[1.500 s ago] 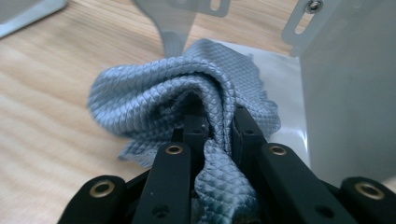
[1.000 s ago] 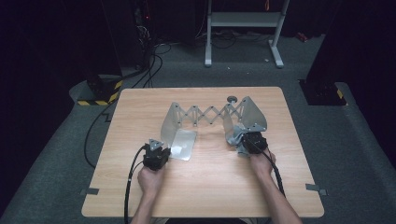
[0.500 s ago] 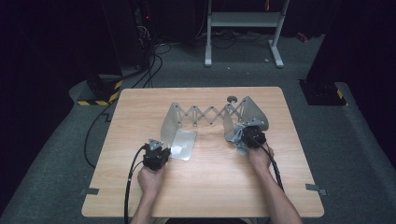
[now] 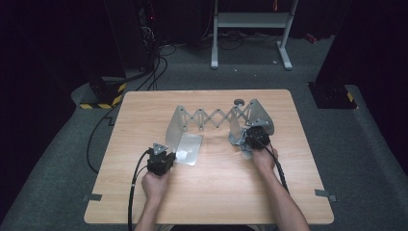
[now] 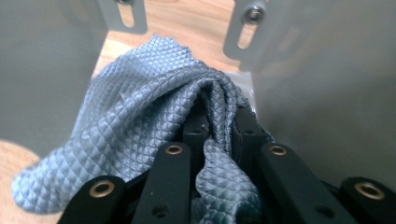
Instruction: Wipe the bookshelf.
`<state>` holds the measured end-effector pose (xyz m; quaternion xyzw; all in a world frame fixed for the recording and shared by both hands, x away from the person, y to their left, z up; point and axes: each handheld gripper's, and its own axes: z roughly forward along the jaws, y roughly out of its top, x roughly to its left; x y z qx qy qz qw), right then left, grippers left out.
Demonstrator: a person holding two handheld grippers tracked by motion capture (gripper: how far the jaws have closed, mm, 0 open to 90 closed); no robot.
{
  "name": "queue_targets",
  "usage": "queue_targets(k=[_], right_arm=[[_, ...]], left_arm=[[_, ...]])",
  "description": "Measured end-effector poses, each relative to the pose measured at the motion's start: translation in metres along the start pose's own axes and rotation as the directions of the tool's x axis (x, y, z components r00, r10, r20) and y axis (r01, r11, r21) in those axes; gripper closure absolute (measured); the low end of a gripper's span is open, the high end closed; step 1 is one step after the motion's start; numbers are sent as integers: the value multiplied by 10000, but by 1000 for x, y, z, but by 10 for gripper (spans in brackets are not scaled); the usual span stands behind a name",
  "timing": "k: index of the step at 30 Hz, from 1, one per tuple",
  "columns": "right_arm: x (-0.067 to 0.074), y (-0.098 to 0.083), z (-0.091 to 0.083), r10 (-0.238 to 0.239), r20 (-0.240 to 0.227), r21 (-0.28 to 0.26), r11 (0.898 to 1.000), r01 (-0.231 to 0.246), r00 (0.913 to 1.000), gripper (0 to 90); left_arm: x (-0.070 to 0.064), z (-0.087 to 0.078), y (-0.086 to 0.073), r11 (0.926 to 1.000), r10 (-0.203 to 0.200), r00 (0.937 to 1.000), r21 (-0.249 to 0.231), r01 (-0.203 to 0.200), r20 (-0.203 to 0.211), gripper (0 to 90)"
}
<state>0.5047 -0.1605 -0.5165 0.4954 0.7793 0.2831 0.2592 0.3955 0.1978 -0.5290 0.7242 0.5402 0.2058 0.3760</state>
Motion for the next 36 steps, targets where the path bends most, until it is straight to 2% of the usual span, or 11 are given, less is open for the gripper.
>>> queue_targets(k=[3,5,8,10,13,17,19,24,27,31,36], right_arm=[[3,0,-1,17,-314,29,10000,-17,9995,801],[5,-1,-3,-202,-420,45,9998,204,9989,801],[4,-2,-3,-311,-379,-54,9995,309,9988,799],[3,-1,0,-108,-211,-131,9999,106,9997,798],[4,-1,1,173,-315,-209,9996,-180,9994,799],[9,-1,-4,-263,-687,-11,9997,262,9973,797],[7,-1,-3,-311,-617,14,9995,313,9976,793],[2,7,3,-21,-238,167,9999,25,9997,793],[6,9,4,40,-551,122,9999,-33,9985,794],[10,9,3,-345,-596,174,9992,356,9976,796],[-1,9,6,95,-89,154,9998,-93,9999,799]], left_arm=[[0,0,0,10000,0,10000,-10,0,1,864],[0,0,0,10000,1,10000,-9,-1,0,864],[0,0,0,10000,0,10000,-8,0,1,864],[0,0,0,10000,3,10000,-7,-3,-1,865],[0,0,0,10000,10,10000,-8,-10,-6,864],[0,0,0,10000,7,10000,-7,-7,-2,864],[0,0,0,10000,19,10000,-8,-19,-13,864],[0,0,0,10000,18,10000,-6,-18,-4,864],[0,0,0,10000,18,10000,-11,-18,-13,864],[0,0,0,10000,19,10000,-6,-19,-11,864],[0,0,0,10000,-7,10000,0,7,14,865]])
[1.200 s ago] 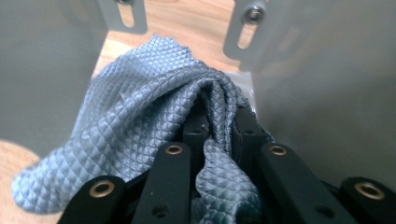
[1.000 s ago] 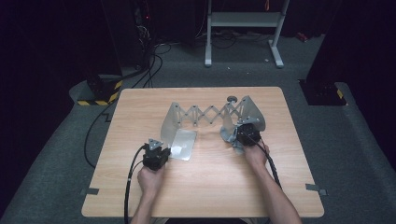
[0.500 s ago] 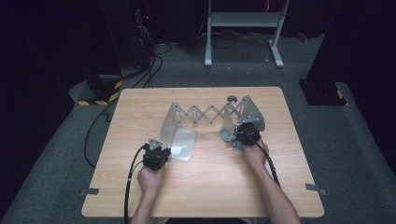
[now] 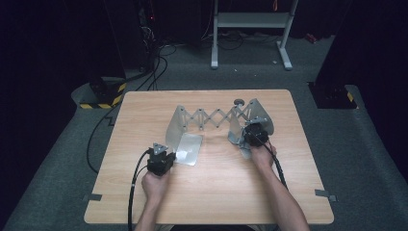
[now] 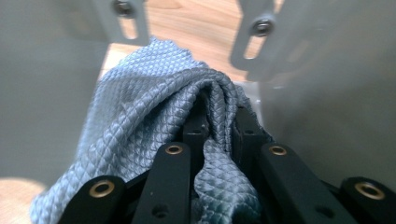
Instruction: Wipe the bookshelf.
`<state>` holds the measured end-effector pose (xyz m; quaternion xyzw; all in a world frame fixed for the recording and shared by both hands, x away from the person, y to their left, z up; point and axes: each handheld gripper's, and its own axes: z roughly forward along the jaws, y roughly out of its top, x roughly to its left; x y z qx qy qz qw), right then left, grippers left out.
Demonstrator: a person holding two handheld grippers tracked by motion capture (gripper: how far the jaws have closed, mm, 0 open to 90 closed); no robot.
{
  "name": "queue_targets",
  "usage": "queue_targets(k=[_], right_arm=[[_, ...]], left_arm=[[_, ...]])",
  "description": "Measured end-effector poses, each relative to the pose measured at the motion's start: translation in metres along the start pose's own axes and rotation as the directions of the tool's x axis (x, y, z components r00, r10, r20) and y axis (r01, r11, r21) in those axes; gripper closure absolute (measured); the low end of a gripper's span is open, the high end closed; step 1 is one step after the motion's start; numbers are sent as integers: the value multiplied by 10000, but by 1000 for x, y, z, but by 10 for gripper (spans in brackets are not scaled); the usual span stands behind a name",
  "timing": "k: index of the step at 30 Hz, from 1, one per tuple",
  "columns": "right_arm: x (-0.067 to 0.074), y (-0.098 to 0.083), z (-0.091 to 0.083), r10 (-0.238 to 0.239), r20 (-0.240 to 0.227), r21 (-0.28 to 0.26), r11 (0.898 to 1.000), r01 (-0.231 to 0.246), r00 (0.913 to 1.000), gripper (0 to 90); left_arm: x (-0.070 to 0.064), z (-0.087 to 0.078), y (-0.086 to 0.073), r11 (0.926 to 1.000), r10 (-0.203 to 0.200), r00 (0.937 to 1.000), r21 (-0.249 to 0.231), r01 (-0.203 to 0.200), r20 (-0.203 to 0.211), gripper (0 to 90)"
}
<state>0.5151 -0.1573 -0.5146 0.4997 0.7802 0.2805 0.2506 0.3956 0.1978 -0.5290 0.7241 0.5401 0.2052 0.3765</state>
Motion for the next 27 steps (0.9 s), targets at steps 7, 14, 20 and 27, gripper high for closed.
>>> queue_targets(k=[7,14,20,27], right_arm=[[13,10,6,-404,-275,60,9992,406,9988,800],[0,10,8,11,261,130,9999,-15,9997,803],[4,10,10,-53,-171,-117,9999,51,9998,803],[-4,10,11,286,54,-55,9996,-286,9996,803]], left_arm=[[1,0,0,10000,-20,10000,-3,20,32,865],[1,0,0,10000,-38,10000,-3,38,69,865],[1,0,0,10000,1,10000,-2,-1,57,865],[1,0,0,10000,13,10000,-12,-13,39,865]])
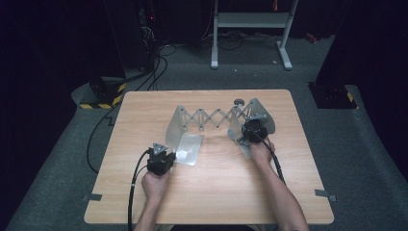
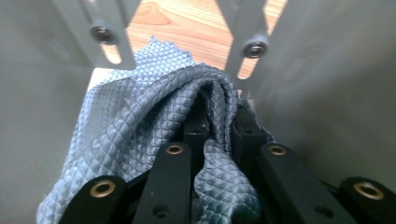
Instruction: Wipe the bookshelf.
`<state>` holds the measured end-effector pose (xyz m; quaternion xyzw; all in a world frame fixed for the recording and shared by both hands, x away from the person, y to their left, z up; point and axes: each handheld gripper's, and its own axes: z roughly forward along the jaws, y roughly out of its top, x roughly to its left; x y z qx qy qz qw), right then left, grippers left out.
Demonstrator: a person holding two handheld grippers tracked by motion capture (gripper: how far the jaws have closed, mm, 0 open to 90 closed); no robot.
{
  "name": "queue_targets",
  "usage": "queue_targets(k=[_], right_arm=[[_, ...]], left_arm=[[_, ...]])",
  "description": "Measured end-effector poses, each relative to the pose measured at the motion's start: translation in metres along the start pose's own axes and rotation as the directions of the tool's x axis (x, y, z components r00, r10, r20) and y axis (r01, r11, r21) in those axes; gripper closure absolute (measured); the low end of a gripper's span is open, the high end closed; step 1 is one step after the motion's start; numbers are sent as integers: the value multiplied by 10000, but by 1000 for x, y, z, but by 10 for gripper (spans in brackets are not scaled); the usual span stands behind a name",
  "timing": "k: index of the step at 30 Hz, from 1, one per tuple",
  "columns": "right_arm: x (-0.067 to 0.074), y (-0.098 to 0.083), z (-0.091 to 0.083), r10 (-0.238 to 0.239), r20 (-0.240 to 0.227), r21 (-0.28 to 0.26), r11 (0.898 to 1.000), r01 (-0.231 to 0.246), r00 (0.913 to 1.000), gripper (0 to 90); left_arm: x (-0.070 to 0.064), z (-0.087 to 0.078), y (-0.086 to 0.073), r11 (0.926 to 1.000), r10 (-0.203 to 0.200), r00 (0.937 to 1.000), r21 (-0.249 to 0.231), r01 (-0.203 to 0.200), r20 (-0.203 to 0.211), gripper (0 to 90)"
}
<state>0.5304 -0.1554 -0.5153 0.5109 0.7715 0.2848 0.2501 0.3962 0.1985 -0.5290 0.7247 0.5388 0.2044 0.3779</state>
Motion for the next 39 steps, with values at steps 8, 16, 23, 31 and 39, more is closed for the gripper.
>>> queue_targets(k=[8,16,23,31,39], right_arm=[[11,1,1,-371,-881,-257,9991,350,9954,801],[7,1,3,-397,340,-228,9989,405,9986,802],[14,8,3,-619,-99,169,9979,620,9980,800],[12,8,5,-419,-406,13,9991,420,9983,801],[2,7,3,-530,-282,195,9984,535,9982,796]], left_arm=[[-1,0,0,10000,2,10000,5,-2,-20,865],[-1,0,0,10000,2,10000,3,-2,-16,865],[0,0,0,10000,15,10000,6,-15,13,865],[0,0,0,10000,11,10000,10,-11,20,865],[0,0,0,10000,21,10000,8,-21,-14,865]])
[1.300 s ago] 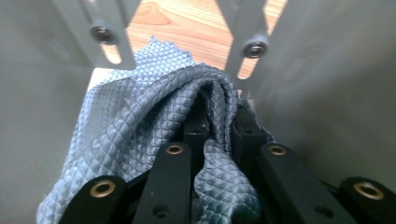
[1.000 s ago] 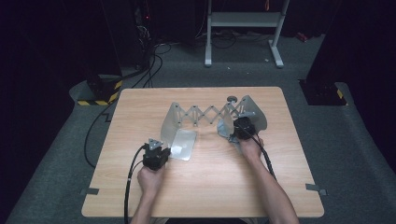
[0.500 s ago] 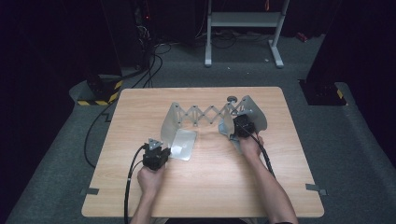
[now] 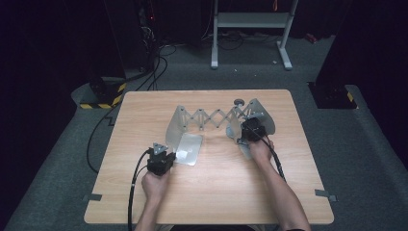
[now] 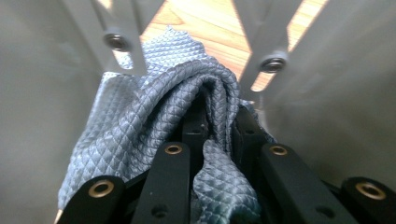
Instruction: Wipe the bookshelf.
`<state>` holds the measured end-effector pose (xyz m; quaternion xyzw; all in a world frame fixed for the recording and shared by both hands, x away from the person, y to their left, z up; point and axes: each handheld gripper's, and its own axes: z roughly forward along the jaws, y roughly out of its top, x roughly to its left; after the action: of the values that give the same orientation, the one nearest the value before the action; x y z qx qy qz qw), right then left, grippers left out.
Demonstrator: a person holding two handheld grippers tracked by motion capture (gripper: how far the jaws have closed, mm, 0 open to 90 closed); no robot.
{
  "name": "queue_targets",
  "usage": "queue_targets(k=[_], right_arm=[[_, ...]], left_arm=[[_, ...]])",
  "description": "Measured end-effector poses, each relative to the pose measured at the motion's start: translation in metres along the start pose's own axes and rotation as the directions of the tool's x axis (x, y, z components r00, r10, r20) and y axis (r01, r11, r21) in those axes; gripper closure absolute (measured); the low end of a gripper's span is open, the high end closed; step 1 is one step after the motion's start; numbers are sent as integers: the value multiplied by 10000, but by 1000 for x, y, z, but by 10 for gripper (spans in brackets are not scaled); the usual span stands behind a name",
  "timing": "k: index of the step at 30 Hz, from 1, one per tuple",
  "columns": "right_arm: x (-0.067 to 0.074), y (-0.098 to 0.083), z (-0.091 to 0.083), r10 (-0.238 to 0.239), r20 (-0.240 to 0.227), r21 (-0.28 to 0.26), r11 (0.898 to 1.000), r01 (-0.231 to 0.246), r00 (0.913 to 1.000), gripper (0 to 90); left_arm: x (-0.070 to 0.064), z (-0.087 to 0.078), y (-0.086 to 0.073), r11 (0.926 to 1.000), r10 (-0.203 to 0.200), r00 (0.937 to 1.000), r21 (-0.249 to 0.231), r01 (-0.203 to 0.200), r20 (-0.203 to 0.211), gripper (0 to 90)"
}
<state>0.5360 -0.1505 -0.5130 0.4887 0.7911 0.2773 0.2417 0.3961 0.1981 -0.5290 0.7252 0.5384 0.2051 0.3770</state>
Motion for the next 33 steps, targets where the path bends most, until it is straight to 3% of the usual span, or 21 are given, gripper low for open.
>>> queue_targets(k=[3,8,12,18,25,29,33], right_arm=[[4,1,2,-59,161,-68,10000,60,9999,798],[7,3,3,144,-372,-275,9995,-155,9992,799],[6,7,-6,451,-744,-691,9963,-502,9962,802],[-4,17,-40,740,-1275,-2070,9733,-995,9891,802],[-3,28,-69,293,-1349,-2828,9568,-668,9904,801],[0,20,-77,70,-1308,-2861,9572,-445,9914,801],[-3,-3,-78,65,-1199,-2528,9668,-368,9928,801]], left_arm=[[0,0,0,10000,10,10000,4,-10,1,865],[0,0,0,10000,7,10000,-2,-7,29,864],[1,0,0,10000,18,10000,0,-18,35,863],[0,0,0,10000,37,10000,5,-37,26,862],[0,0,0,10000,42,10000,-1,-42,18,862],[1,0,0,10000,21,10000,2,-21,46,862],[1,0,0,10000,10,10000,6,-10,65,862]])
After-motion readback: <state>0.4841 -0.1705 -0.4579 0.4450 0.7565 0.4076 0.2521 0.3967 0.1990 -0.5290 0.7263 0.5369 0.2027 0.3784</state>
